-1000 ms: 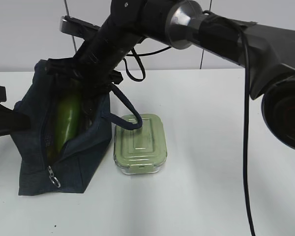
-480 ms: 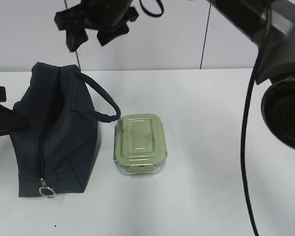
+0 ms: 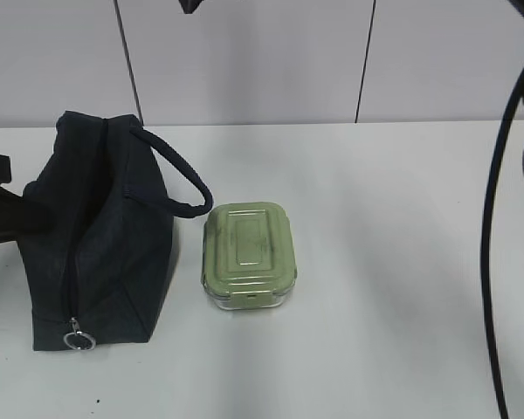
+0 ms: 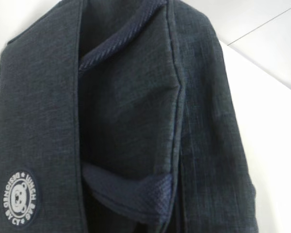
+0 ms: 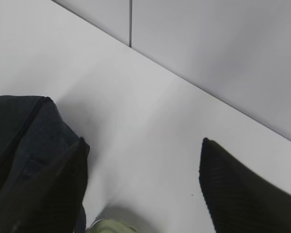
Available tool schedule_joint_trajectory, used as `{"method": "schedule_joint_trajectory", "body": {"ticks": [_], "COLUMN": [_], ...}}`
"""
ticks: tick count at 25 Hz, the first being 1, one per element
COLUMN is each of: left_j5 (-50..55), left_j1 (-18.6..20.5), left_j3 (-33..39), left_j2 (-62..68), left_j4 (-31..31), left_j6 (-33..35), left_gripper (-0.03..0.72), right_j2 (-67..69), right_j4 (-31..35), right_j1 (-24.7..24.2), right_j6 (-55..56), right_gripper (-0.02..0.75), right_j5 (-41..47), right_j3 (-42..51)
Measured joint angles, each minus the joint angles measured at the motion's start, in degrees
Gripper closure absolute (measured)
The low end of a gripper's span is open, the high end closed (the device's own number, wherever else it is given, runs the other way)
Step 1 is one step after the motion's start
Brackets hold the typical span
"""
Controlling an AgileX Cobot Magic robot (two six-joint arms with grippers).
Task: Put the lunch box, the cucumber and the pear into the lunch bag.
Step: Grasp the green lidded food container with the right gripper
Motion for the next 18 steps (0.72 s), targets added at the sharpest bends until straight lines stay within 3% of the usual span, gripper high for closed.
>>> {"method": "schedule_joint_trajectory", "body": {"ticks": [6, 12, 18], "left_j5": [0.0, 0.1, 0.1], "left_j1": [0.0, 0.0, 0.0], "left_j3": [0.0, 0.0, 0.0], "left_j2": [0.0, 0.0, 0.0], "left_j4": [0.3, 0.3, 0.3], "left_j6": [0.0, 0.0, 0.0], "left_gripper": [0.706, 0.706, 0.706], "right_j2": [-3.2, -6.4, -8.5], "right_j4": [3.2, 13.7, 28.7], "right_j1": [-7.9, -18.2, -24.5], "right_j6": [0.0, -1.3, -5.5], "right_gripper": [0.183, 0.183, 0.183], "right_j5": [0.0, 0.0, -0.2], "right_j3": [5.7, 18.6, 30.0]}}
